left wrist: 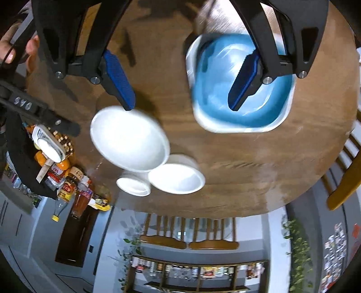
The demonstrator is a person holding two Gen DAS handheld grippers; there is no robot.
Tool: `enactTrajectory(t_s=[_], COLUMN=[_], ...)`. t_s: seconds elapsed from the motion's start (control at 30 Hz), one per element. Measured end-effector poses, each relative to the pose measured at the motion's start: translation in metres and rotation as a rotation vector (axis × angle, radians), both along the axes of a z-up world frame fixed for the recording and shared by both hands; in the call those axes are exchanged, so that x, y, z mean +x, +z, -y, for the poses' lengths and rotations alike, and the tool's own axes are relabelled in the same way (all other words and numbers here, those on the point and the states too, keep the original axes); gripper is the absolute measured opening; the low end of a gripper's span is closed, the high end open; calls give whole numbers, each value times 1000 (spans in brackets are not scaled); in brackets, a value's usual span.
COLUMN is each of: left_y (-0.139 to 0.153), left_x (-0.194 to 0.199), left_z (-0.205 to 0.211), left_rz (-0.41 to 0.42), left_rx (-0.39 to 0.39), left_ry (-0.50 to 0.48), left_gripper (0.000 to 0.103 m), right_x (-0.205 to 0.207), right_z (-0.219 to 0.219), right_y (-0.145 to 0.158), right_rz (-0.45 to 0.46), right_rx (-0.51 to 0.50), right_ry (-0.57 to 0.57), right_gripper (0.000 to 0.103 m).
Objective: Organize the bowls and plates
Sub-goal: 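Move both grippers to the rim of the large white bowl, then grasp the large white bowl rim and slide it beside the stack, then release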
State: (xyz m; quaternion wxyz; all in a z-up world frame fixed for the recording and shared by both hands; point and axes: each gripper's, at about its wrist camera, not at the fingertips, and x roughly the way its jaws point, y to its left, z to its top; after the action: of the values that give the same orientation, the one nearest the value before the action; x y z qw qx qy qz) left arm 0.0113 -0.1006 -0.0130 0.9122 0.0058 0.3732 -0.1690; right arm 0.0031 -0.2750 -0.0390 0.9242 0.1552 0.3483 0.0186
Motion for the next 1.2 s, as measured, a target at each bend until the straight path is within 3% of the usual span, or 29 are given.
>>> enactTrajectory(t_s=[0.13, 0.23, 0.33, 0.4, 0.43, 0.5, 0.77, 0.9, 1.2], left_y=[-2, -10, -21, -33, -37, -39, -14, -19, -37], left_x=[35, 55, 70, 78, 80, 77, 23, -4, -3], left_z=[29, 41, 51, 54, 57, 58, 50, 40, 37], left_rz=[-20, -93, -161, -248, -280, -277, -202, -219, -260], left_rx=[61, 74, 92, 64, 60, 66, 103, 116, 135], left_ry=[20, 13, -6, -40, -52, -59, -140, -176, -154], left_gripper=[82, 74, 57, 22, 17, 19, 19, 19, 21], right_x=[34, 56, 71, 77, 78, 75, 26, 3, -1], right_z=[13, 19, 22, 21, 21, 20, 17, 8, -8], right_y=[-10, -19, -29, -36, -39, -41, -21, -21, -39], right_rz=[-77, -129, -172, -201, -207, -203, -178, -212, -287], right_rx=[57, 88, 105, 145, 154, 165, 156, 126, 78], right_ry=[36, 46, 58, 94, 100, 100, 131, 150, 135], right_gripper=[59, 58, 47, 22, 18, 14, 13, 13, 13])
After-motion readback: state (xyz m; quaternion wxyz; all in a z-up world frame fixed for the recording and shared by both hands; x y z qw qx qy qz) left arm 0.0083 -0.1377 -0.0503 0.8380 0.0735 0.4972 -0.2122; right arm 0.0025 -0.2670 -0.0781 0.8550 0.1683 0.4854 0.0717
